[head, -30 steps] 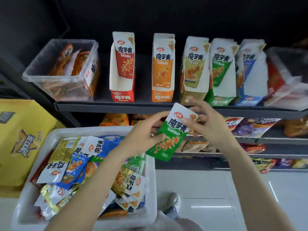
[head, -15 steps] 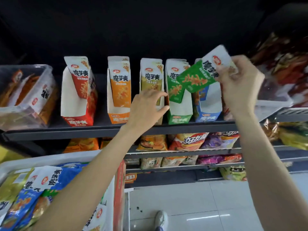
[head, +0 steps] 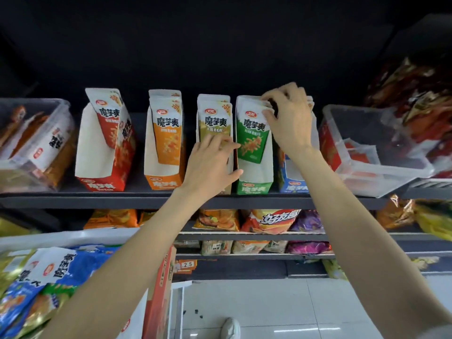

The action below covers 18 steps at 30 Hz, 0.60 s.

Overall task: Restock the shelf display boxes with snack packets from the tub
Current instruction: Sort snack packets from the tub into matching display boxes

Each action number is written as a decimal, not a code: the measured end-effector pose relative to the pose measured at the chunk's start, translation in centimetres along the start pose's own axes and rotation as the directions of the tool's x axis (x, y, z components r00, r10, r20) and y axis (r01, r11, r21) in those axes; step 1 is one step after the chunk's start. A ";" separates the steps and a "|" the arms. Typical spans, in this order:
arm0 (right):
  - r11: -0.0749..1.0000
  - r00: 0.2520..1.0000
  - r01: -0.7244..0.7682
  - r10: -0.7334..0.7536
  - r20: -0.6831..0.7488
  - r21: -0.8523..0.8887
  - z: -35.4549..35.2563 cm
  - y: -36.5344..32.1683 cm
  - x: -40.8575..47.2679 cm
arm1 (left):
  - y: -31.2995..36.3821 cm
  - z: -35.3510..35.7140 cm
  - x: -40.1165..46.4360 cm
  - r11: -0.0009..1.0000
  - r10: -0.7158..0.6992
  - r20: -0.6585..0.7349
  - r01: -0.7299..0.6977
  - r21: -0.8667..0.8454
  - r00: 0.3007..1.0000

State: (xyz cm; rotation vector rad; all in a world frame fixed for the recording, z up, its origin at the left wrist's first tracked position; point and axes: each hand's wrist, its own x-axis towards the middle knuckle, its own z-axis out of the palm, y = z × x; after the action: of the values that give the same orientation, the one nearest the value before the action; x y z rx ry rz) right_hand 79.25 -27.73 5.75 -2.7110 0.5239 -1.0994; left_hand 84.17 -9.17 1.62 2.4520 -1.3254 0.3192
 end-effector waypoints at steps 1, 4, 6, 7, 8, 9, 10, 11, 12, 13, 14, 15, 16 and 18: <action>1.000 0.998 0.013 -0.012 -0.056 0.023 -0.2 -0.1 -0.6 | 0.0 0.0 -0.1 1.000 0.002 -0.028 -0.003 -0.018 1.000; 0.986 0.994 0.038 -0.021 -0.103 0.160 -0.9 -1.3 -3.5 | -0.2 -0.2 -0.8 0.994 0.001 -0.196 -0.023 -0.110 0.981; 0.971 0.992 0.051 -0.023 -0.121 0.235 -1.5 -2.6 -6.1 | -0.4 -0.5 -1.8 0.980 -0.013 -0.349 -0.057 -0.189 0.937; 0.965 0.991 0.060 -0.026 -0.132 0.256 -1.8 -3.5 -7.4 | -0.6 -0.8 -2.5 0.973 -0.022 -0.434 -0.081 -0.218 0.901; 0.959 0.990 0.066 -0.029 -0.137 0.274 -2.2 -4.5 -8.7 | -0.8 -1.2 -3.4 0.964 -0.040 -0.509 -0.101 -0.245 0.860; 0.953 0.990 0.069 -0.029 -0.135 0.296 -2.4 -5.6 -10.1 | -1.1 -1.6 -4.6 0.956 -0.067 -0.564 -0.109 -0.274 0.823; 0.943 0.992 0.069 -0.030 -0.123 0.327 -2.6 -6.9 -11.4 | -1.5 -2.0 -6.0 0.948 -0.101 -0.599 -0.106 -0.300 0.794; 0.928 0.994 0.069 -0.035 -0.099 0.367 -2.7 -8.3 -12.8 | -2.1 -2.5 -7.5 0.941 -0.136 -0.614 -0.093 -0.325 0.777; 0.911 0.997 0.074 -0.051 -0.066 0.405 -2.7 -9.7 -14.2 | -2.7 -2.9 -9.4 0.932 -0.172 -0.611 -0.072 -0.354 0.773; 0.897 0.996 0.084 -0.079 -0.029 0.434 -2.5 -11.2 -15.5 | -3.5 -3.2 -11.4 0.920 -0.210 -0.590 -0.046 -0.388 0.780; 0.883 0.993 0.094 -0.116 0.020 0.460 -2.2 -12.8 -16.8 | -4.4 -3.5 -13.5 0.906 -0.249 -0.550 -0.010 -0.423 0.797; 0.868 0.984 0.096 -0.156 0.084 0.488 -1.5 -14.3 -18.0 | -5.4 -3.8 -15.7 0.892 -0.283 -0.495 0.036 -0.451 0.821; 0.854 0.967 0.091 -0.198 0.159 0.512 -0.7 -15.8 -19.1 | -6.6 -4.1 -18.0 0.884 -0.311 -0.431 0.091 -0.458 0.847; 0.849 0.910 0.074 -0.272 0.314 0.523 1.1 -18.7 -21.1 | -9.6 -4.1 -22.5 0.890 -0.352 -0.277 0.228 -0.395 0.894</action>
State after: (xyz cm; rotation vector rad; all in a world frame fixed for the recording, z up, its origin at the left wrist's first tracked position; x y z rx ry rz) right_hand 70.76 -2.32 -3.26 -2.4271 -0.0783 -0.5961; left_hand 79.95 14.53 -4.21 2.1270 -0.7704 0.3717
